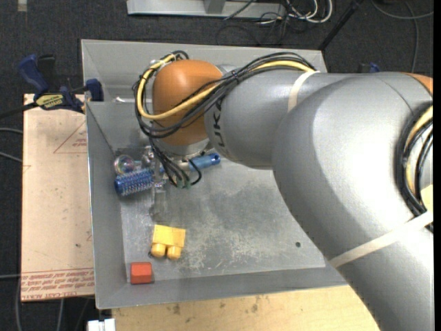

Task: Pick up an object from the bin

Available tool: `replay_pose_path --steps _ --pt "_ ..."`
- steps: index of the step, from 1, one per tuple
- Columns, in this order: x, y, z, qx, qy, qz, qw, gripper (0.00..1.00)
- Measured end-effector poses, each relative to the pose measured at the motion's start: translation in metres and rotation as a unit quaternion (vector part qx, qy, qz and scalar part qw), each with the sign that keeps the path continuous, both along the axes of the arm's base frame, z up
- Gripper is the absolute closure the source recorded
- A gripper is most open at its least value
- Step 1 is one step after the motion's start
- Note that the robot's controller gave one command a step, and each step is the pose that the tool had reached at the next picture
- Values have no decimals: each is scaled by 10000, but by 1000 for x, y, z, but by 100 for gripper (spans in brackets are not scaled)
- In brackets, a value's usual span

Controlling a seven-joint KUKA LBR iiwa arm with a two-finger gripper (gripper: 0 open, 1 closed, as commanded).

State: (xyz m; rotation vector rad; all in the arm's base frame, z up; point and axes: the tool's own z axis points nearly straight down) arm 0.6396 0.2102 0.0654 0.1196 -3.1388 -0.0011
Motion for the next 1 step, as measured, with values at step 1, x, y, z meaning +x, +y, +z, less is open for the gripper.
replay_pose_path --steps 1 --pt "1 0 4 6 -7 -7 10000 100"
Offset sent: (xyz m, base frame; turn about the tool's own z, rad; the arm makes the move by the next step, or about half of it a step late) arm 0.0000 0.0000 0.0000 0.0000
